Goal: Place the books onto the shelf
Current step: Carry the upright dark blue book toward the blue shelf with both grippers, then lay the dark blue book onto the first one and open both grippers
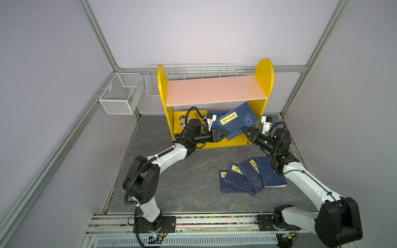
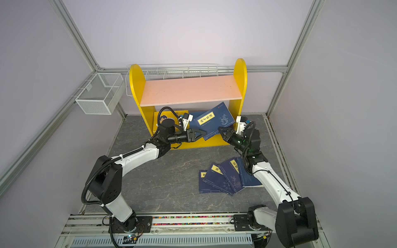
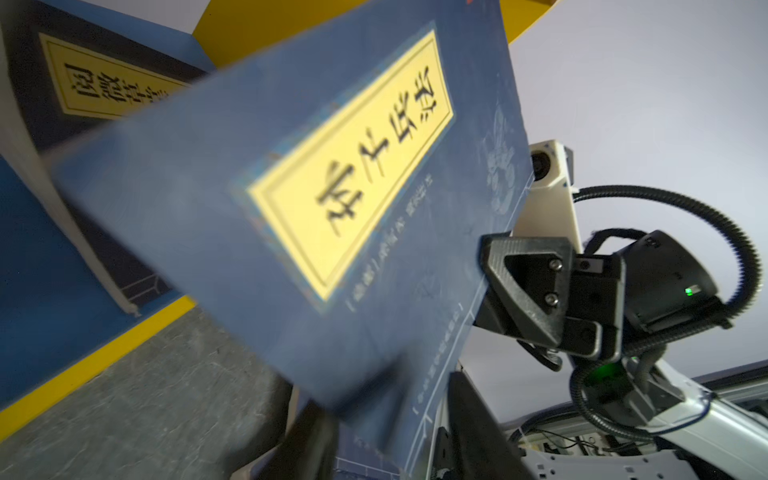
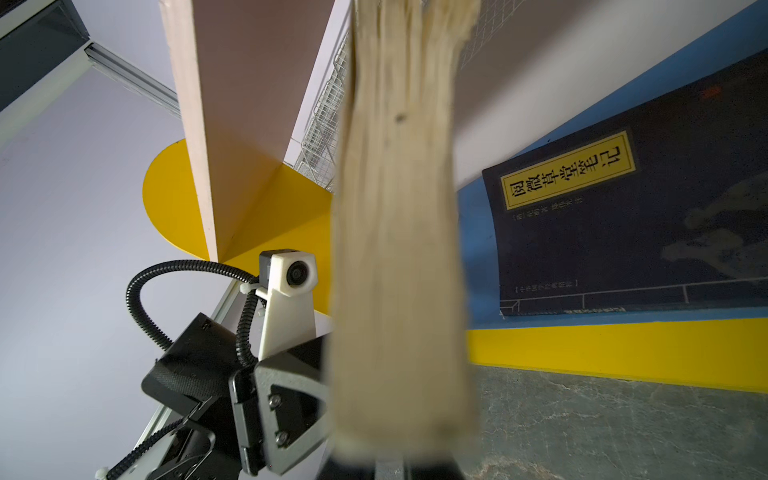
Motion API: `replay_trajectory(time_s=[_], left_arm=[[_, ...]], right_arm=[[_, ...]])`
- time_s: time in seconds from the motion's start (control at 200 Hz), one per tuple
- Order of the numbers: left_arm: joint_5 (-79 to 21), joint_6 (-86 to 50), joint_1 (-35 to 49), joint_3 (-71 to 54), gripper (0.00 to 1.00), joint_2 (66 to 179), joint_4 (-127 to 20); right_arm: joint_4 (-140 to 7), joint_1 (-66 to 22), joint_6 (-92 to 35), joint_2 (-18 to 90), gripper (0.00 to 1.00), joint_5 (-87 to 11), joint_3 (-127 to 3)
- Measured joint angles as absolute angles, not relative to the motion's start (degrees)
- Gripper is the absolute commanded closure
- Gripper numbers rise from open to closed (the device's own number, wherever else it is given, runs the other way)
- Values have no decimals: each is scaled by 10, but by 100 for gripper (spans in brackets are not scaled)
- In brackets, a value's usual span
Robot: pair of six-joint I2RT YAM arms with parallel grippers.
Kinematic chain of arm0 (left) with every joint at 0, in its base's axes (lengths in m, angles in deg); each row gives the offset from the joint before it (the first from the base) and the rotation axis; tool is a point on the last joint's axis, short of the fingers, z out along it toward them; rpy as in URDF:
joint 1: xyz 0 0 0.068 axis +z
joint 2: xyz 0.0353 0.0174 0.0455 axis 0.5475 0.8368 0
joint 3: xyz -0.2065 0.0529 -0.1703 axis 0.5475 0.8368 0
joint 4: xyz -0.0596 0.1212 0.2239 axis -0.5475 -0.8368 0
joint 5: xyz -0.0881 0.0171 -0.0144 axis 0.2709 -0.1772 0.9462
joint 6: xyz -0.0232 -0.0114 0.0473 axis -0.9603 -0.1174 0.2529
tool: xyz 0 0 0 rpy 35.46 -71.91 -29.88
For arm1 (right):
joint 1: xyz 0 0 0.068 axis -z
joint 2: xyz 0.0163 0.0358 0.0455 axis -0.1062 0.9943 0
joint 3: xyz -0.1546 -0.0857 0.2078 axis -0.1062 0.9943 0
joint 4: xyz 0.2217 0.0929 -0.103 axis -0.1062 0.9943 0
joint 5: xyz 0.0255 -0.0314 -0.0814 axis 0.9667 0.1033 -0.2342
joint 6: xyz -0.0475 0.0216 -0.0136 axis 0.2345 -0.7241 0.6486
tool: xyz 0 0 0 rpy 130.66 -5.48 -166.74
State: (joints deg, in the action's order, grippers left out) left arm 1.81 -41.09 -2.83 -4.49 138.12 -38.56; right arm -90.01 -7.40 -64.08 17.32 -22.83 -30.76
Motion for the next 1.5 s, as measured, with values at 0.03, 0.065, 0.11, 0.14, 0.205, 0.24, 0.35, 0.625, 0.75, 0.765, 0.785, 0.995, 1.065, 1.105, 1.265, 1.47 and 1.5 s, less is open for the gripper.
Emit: replay_trajectory(time_s=[0.03, 0.065, 0.11, 0.14, 0.205, 0.24, 0.35, 0.625, 0.75, 0.765, 0.785, 0.995, 1.065, 1.105, 1.265, 1.47, 1.5], left_arm=[[3, -402, -29, -43, 32, 1374, -399], [-17, -392, -30, -39, 31, 1364, -412], [-47, -382, -30, -31, 30, 1346, -432], [-69, -374, -30, -24, 30, 1330, -444], [-112, -356, -30, -13, 30, 1295, -468], [-132, -348, -30, -8, 30, 1278, -476], [-176, -321, -29, 1, 30, 1237, -497], [-208, -290, -29, 19, 30, 1227, -539], [-209, -280, -29, 20, 30, 1226, -560], [-209, -278, -29, 20, 30, 1225, -563], [-209, -276, -29, 20, 30, 1224, -564], [-211, -260, -29, 20, 30, 1210, -587], [-211, -260, -29, 20, 30, 1208, -591], [-211, -260, -29, 20, 30, 1208, -591], [-211, -260, -29, 20, 30, 1208, -595], [-210, -261, -29, 20, 31, 1215, -594], [-209, -261, -29, 20, 31, 1220, -595]], right_arm=[[-900, -75, -641, 178, 88, -236, -309], [-900, -76, -644, 184, 88, -246, -310], [-901, -76, -647, 195, 88, -260, -311], [-903, -76, -650, 203, 88, -266, -312], [-909, -77, -657, 225, 88, -281, -316], [-917, -77, -663, 237, 89, -288, -318], [-953, -79, -685, 282, 88, -302, -327], [-1032, -86, -742, 359, 88, -334, -342], [-1047, -96, -764, 376, 86, -348, -348], [-1049, -97, -767, 378, 86, -351, -350], [-1052, -99, -771, 380, 86, -354, -350], [-1063, -108, -798, 383, 71, -390, -349], [-1061, -110, -804, 383, 56, -402, -347], [-1058, -111, -806, 383, 50, -407, -346], [-1010, -111, -810, 375, 42, -444, -342], [-903, -105, -795, 328, 37, -481, -336], [-884, -105, -785, 318, 37, -484, -336]])
